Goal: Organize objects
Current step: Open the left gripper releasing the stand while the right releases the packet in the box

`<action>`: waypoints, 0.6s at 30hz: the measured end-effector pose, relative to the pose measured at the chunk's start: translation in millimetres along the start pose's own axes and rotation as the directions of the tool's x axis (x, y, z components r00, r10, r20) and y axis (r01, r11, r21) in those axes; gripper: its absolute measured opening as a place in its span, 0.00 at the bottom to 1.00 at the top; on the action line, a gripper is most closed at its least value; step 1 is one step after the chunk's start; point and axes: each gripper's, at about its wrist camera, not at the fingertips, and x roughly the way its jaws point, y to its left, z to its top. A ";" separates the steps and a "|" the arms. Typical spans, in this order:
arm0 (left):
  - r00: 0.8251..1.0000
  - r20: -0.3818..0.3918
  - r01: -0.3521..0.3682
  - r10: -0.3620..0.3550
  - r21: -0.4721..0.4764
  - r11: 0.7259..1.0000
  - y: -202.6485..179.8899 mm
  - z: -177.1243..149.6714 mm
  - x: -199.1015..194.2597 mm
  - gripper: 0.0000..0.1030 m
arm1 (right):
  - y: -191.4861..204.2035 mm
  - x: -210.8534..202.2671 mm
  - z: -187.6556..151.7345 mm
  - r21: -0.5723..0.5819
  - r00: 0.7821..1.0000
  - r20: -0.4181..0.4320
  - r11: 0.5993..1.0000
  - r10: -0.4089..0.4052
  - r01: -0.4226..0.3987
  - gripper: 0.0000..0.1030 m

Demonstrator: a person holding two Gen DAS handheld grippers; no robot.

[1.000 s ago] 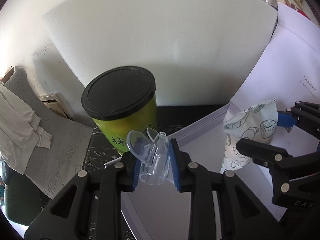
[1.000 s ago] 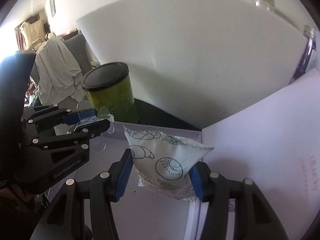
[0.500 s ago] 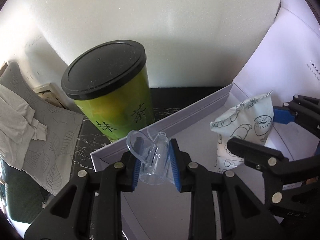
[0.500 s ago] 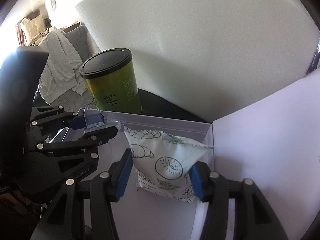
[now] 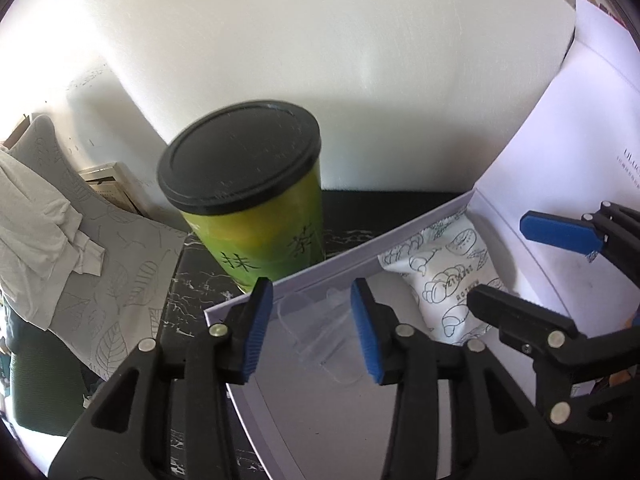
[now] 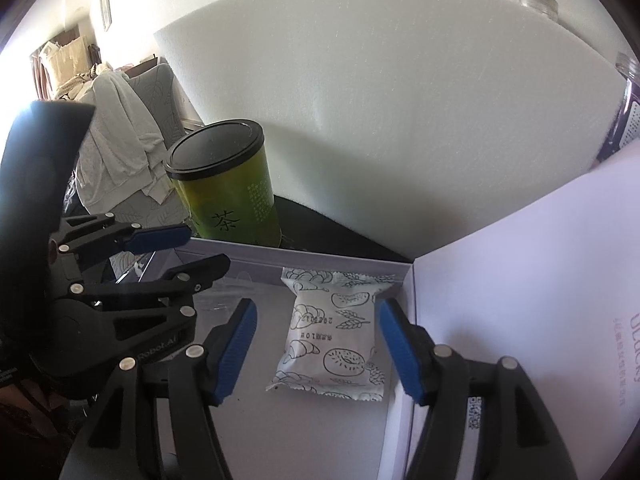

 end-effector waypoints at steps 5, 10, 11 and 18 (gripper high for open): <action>1.000 0.030 0.007 -0.007 -0.006 1.000 1.5 2.3 -12.4 0.45 | -0.2 -2.0 -0.7 0.005 1.000 0.008 1.000 -0.003 0.003 0.63; 0.999 0.049 0.021 -0.020 -0.025 0.999 11.1 4.9 -19.9 0.47 | 2.4 0.3 7.8 0.010 1.000 0.011 1.000 -0.010 0.009 0.63; 0.999 0.050 0.018 -0.017 -0.025 1.000 9.7 6.1 -21.1 0.47 | 3.0 -1.0 8.0 0.010 1.000 0.012 1.000 -0.016 0.016 0.63; 0.997 0.063 0.035 -0.033 -0.024 0.999 21.8 5.4 -16.3 0.47 | 11.2 -7.7 13.2 0.006 0.999 0.036 0.999 -0.034 0.033 0.63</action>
